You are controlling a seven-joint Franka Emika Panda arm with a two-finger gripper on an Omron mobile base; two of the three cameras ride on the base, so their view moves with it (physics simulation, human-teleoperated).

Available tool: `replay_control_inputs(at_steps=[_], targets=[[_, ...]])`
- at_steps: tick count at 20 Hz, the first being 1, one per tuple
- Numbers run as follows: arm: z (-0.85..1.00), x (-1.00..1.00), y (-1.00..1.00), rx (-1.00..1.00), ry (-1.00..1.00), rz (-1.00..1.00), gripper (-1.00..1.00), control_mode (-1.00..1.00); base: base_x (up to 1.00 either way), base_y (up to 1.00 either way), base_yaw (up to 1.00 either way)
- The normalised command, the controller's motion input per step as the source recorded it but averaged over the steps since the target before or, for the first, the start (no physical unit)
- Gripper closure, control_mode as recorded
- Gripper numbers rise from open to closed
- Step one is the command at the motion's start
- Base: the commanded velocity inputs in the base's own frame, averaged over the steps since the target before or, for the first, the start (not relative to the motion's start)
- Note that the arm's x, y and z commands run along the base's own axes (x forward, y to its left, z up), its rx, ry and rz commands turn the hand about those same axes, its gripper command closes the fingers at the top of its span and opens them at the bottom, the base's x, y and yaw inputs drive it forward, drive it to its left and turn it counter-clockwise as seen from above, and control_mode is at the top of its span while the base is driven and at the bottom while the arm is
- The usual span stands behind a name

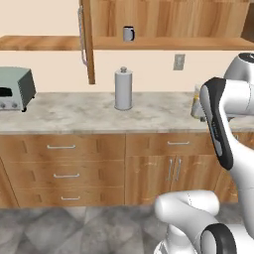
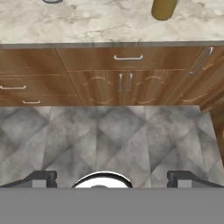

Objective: There is a tray on the dining counter. Grab the cup, mug, and pitcher and place them on the tray. The pitcher may be placed next to the tray if it cannot fit the tray.

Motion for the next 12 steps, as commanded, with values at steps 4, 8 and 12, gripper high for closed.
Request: replay_control_inputs(at_steps=[4, 8, 12], targets=[[0.00, 0.00, 0.00, 0.00, 0.00, 0.00, -1.00, 1.00, 1.00, 0.00, 0.00], [0.00, 0.00, 0.00, 0.00, 0.00, 0.00, -1.00, 1.00, 1.00, 0.00, 0.00], [0.00, 0.00, 0.00, 0.00, 0.00, 0.00, -1.00, 1.00, 0.86, 0.02, 0.00]])
